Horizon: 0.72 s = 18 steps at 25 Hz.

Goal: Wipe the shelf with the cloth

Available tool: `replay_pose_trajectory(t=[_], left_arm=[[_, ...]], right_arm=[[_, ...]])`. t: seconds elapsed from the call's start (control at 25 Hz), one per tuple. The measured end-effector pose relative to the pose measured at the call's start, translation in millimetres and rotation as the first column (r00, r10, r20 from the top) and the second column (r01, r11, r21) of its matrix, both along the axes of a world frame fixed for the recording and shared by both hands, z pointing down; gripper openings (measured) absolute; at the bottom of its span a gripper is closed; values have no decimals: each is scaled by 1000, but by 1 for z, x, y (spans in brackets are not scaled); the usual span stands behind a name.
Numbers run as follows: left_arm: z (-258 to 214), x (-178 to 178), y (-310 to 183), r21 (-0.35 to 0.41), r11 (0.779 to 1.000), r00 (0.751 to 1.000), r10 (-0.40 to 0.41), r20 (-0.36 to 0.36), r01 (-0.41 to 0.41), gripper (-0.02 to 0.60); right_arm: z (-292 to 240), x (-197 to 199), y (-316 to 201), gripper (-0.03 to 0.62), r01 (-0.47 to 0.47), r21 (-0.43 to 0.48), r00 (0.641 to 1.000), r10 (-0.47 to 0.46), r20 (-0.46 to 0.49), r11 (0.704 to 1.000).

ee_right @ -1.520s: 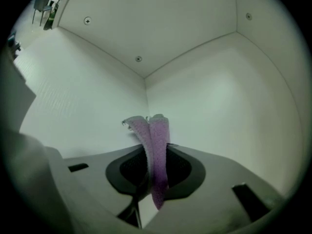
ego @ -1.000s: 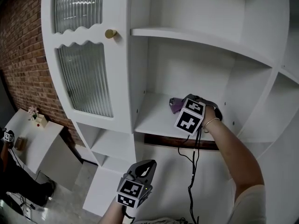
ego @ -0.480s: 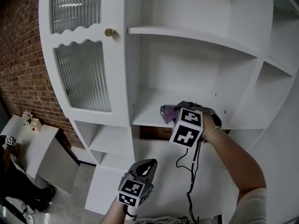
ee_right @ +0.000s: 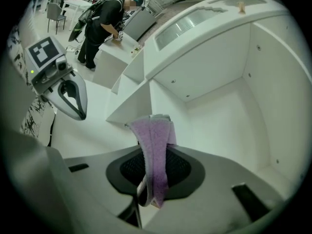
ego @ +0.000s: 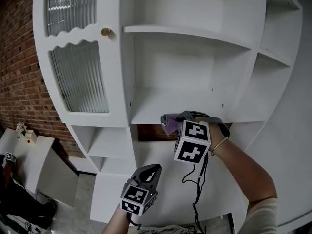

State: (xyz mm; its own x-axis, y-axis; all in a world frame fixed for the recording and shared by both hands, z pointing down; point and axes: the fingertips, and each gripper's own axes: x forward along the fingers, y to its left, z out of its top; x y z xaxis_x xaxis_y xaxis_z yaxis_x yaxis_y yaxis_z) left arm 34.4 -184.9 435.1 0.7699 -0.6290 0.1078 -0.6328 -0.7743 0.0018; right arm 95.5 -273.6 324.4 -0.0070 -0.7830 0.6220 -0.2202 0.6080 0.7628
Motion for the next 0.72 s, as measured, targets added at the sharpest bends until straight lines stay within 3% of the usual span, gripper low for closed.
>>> replay_pose_trajectory(t=[0.28,0.56,0.72], left_arm=[[-10,16,6,33,999,999,41,24,-42,12],[-21,33,-4,52,998,999,33,17,-34,12],[-19,40,-11,29,999,999,21,35,-22,12]], right_arm=[[1,15,31,80,3,-81,1000,-1,21,997],[-30,44,8,81,-20,61,1000,21,-14,998],[-57,72,-31,81,-63,181,997,69,-27,982]])
